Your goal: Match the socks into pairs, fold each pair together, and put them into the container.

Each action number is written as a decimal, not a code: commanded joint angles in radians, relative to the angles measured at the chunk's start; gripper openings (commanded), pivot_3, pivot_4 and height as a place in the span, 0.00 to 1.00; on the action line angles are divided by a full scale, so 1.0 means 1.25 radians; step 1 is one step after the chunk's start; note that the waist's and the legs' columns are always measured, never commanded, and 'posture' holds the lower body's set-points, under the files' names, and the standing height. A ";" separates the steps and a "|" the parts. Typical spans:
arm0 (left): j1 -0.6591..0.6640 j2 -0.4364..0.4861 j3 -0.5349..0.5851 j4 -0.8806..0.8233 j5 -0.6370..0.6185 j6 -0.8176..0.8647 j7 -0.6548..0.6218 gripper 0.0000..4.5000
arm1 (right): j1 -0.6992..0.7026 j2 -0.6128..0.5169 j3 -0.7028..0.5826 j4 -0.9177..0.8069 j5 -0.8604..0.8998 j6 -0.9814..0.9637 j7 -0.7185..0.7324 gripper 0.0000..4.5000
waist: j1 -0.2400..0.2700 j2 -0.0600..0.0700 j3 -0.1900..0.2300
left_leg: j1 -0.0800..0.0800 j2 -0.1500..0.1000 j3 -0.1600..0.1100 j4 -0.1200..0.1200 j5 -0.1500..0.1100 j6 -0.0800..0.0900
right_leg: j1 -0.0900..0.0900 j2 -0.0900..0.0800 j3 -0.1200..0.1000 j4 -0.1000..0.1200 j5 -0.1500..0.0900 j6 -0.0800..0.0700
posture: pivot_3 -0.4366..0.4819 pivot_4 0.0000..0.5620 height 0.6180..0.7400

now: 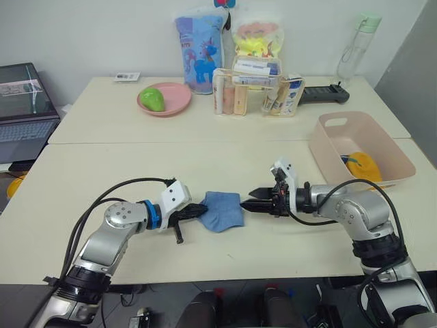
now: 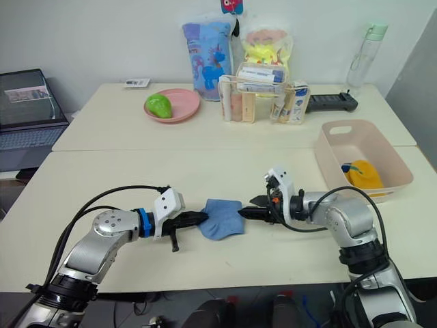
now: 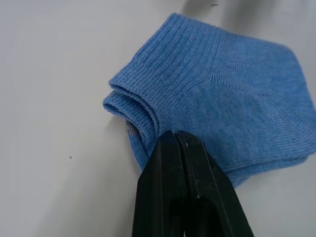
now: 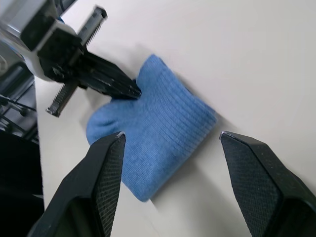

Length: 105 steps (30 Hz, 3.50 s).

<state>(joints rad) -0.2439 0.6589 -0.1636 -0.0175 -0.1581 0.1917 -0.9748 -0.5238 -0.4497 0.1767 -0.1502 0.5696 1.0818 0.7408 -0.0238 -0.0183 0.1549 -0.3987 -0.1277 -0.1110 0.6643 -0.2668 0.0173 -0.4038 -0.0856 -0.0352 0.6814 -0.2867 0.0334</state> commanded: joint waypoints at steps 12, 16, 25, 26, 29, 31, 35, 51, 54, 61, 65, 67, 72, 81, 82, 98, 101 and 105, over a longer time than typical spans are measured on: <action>0.036 0.009 0.013 -0.010 0.019 0.000 0.009 0.00 | -0.035 0.159 0.013 0.125 0.013 0.059 -0.046 0.73 | -0.004 0.001 -0.002 | 0.001 0.000 0.000 0.000 0.000 0.000 | 0.000 0.000 0.000 0.001 0.000 0.000 | 0.48 0.27 1.00; 0.036 0.006 0.018 -0.015 0.014 -0.002 0.008 0.00 | -0.050 0.202 0.004 0.155 0.016 0.065 -0.053 0.73 | -0.004 0.002 -0.002 | 0.001 0.000 0.000 0.000 0.000 0.000 | 0.000 0.000 0.000 0.001 0.000 0.000 | 0.48 0.27 1.00; 0.030 0.001 0.026 -0.022 0.000 0.000 0.008 0.00 | -0.048 0.234 -0.021 0.184 0.009 0.061 -0.062 0.60 | -0.005 0.002 -0.002 | 0.001 0.000 0.000 0.000 0.000 0.000 | 0.000 0.000 0.000 0.001 0.000 0.000 | 0.48 0.27 1.00; 0.027 -0.001 0.027 -0.023 -0.004 0.002 0.007 0.00 | -0.048 0.235 -0.024 0.184 0.010 0.062 -0.065 0.52 | -0.005 0.002 -0.002 | 0.001 0.000 0.000 0.000 0.000 0.000 | 0.000 0.000 0.000 0.001 0.000 0.000 | 0.48 0.27 1.00; 0.019 -0.006 0.034 -0.034 -0.023 0.019 0.004 0.00 | -0.047 0.233 -0.026 0.183 0.012 0.062 -0.064 0.29 | -0.005 0.002 -0.002 | 0.001 0.000 0.000 0.000 0.000 0.000 | 0.000 0.000 0.000 0.001 0.000 0.000 | 0.48 0.27 1.00; 0.013 -0.005 0.039 -0.046 -0.046 0.037 -0.011 0.00 | -0.047 0.238 -0.041 0.180 0.020 0.068 -0.071 0.13 | -0.005 0.002 -0.002 | 0.001 0.000 0.000 0.000 0.000 0.000 | 0.000 0.000 0.000 0.001 0.000 0.000 | 0.48 0.27 1.00; -0.003 -0.002 0.085 -0.113 -0.152 0.128 -0.037 0.12 | -0.051 0.219 -0.099 0.142 0.034 0.076 -0.092 0.00 | -0.004 0.002 -0.002 | 0.000 0.000 0.000 0.000 0.000 0.000 | -0.001 0.000 0.000 0.001 0.000 0.000 | 0.48 0.27 1.00; -0.418 -0.179 0.091 -0.138 -0.311 0.330 0.087 0.99 | -0.168 -0.192 -0.343 -0.103 0.041 0.068 -0.164 0.00 | 0.001 0.001 -0.001 | -0.001 0.000 0.001 0.000 0.000 0.000 | 0.000 0.000 0.000 -0.001 0.000 0.000 | 0.48 0.27 1.00; -0.468 -0.238 0.070 -0.108 -0.299 0.309 0.109 0.99 | -0.160 -0.323 -0.328 -0.073 -0.035 -0.023 -0.133 0.00 | -0.002 0.001 -0.001 | -0.001 0.000 0.002 0.000 0.000 0.000 | 0.000 0.000 0.000 0.000 0.000 0.000 | 0.48 0.27 1.00; -0.529 -0.388 -0.016 -0.054 -0.263 0.250 0.111 0.99 | -0.022 -0.613 -0.141 0.142 -0.434 -0.575 -0.092 0.00 | 0.013 0.000 0.000 | -0.001 0.000 0.006 0.001 0.000 0.001 | 0.000 -0.001 0.002 -0.001 0.000 0.001 | 0.48 0.27 1.00; -0.521 -0.408 -0.027 -0.062 -0.255 0.249 0.114 0.99 | -0.017 -0.617 -0.109 0.250 -0.525 -0.727 -0.091 0.00 | 0.007 0.002 0.000 | 0.000 0.002 0.008 0.000 0.000 0.001 | 0.000 0.000 0.003 0.001 0.000 0.001 | 0.48 0.27 1.00; -0.511 -0.408 -0.031 -0.078 -0.264 0.262 0.112 0.99 | -0.018 -0.612 -0.098 0.280 -0.551 -0.770 -0.083 0.00 | 0.007 0.002 0.000 | 0.000 0.002 0.008 0.000 0.000 0.001 | -0.001 0.000 0.004 0.001 0.000 0.001 | 0.48 0.27 1.00; -0.465 -0.393 -0.062 -0.144 -0.266 0.295 0.110 0.99 | -0.071 -0.563 -0.032 0.363 -0.649 -0.854 -0.083 0.00 | 0.006 0.002 0.000 | 0.000 0.002 0.008 0.000 0.000 0.001 | 0.000 0.000 0.004 0.000 0.000 0.001 | 0.48 0.27 1.00; -0.446 -0.379 -0.067 -0.152 -0.251 0.289 0.112 0.99 | -0.075 -0.539 0.007 0.461 -0.736 -0.943 -0.058 0.00 | 0.019 0.002 0.000 | 0.000 0.001 0.008 0.000 0.000 0.001 | 0.000 0.000 0.004 0.000 0.000 0.001 | 0.48 0.27 1.00; -0.442 -0.372 -0.068 -0.151 -0.249 0.285 0.108 0.99 | -0.068 -0.541 0.006 0.463 -0.734 -0.945 -0.048 0.00 | 0.019 0.002 0.000 | 0.000 0.001 0.008 0.000 0.000 0.001 | 0.000 0.000 0.004 0.000 0.000 0.001 | 0.48 0.27 1.00; -0.469 -0.362 -0.051 -0.083 -0.221 0.234 0.098 1.00 | -0.049 -0.627 -0.076 0.353 -0.573 -0.869 0.278 0.97 | 0.019 0.002 0.000 | 0.000 0.001 0.008 0.000 0.000 0.001 | 0.000 0.000 0.004 0.000 0.000 0.001 | 0.48 0.27 1.00; -0.471 -0.355 -0.048 -0.071 -0.214 0.221 0.097 1.00 | -0.081 -0.643 -0.092 0.325 -0.529 -0.800 0.353 0.97 | 0.020 0.002 0.000 | 0.000 0.001 0.007 0.000 0.000 0.001 | 0.000 0.000 0.003 0.000 0.000 0.001 | 0.48 0.27 1.00; -0.473 -0.358 -0.046 -0.066 -0.213 0.216 0.101 1.00 | -0.160 -0.639 -0.099 0.331 -0.510 -0.750 0.390 0.97 | 0.019 0.002 0.001 | 0.000 0.001 0.007 0.001 0.000 0.001 | 0.000 0.000 0.003 0.000 0.000 0.001 | 0.48 0.27 1.00</action>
<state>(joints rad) -0.8140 0.2153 -0.2365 -0.0818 -0.4250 0.4863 -0.8453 -0.6807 -1.2261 0.0950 0.2751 -0.0779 0.1289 1.2203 0.0003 -0.0156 0.1555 -0.3992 -0.1259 -0.1026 0.6650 -0.2662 0.0184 -0.4040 -0.0854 -0.0316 0.6810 -0.2863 0.0349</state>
